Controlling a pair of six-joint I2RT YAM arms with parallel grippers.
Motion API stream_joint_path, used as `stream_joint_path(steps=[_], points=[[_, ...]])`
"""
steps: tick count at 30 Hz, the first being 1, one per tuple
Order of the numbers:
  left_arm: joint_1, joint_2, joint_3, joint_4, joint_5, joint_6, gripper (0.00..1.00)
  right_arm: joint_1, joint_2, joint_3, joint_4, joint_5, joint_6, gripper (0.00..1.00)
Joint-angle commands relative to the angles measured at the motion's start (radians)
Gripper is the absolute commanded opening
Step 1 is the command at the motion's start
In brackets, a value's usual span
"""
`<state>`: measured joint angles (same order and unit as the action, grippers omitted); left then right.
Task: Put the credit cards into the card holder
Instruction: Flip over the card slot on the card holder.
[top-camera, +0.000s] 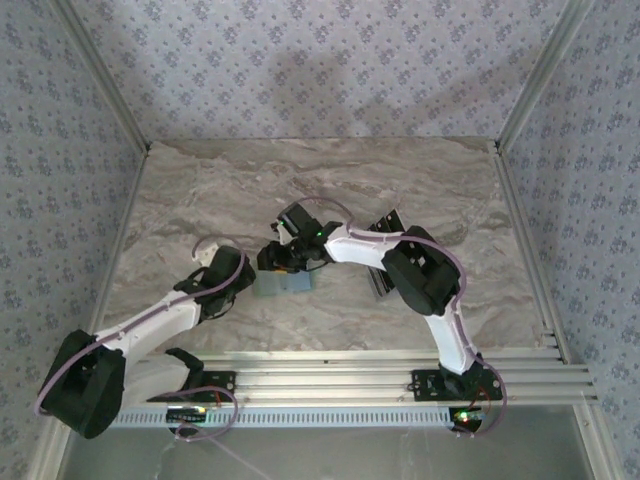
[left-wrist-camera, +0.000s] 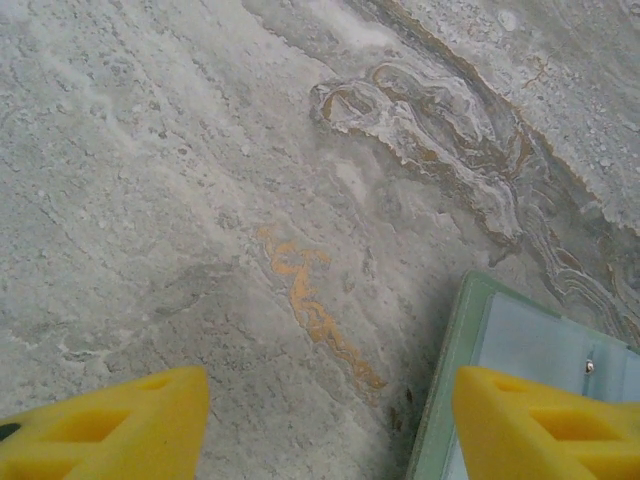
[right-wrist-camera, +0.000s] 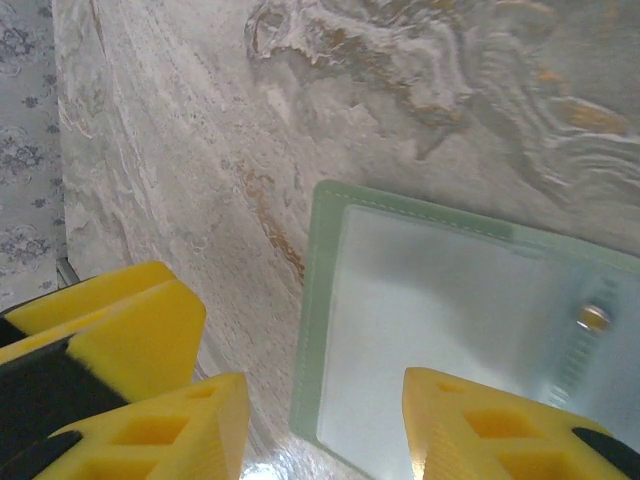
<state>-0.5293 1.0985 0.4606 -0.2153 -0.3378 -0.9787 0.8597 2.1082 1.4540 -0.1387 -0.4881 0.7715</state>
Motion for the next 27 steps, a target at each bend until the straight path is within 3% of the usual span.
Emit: stream_joint_path(steps=[1, 11, 17, 27], points=[[0.009, -0.022, -0.002, -0.036, -0.02, -0.005, 0.66, 0.0, -0.003, 0.027, -0.047, -0.019, 0.001, 0.47], [0.008, 0.021, 0.017, 0.028, 0.059, 0.074, 0.67, -0.076, -0.132, -0.02, -0.215, 0.081, -0.134, 0.48], [0.0, 0.125, 0.053, 0.062, 0.096, 0.103, 0.68, -0.088, -0.113, 0.015, -0.338, 0.175, -0.269, 0.48], [-0.024, 0.226, 0.075, 0.049, 0.068, 0.101, 0.68, -0.083, -0.049, 0.046, -0.368, 0.202, -0.311, 0.48]])
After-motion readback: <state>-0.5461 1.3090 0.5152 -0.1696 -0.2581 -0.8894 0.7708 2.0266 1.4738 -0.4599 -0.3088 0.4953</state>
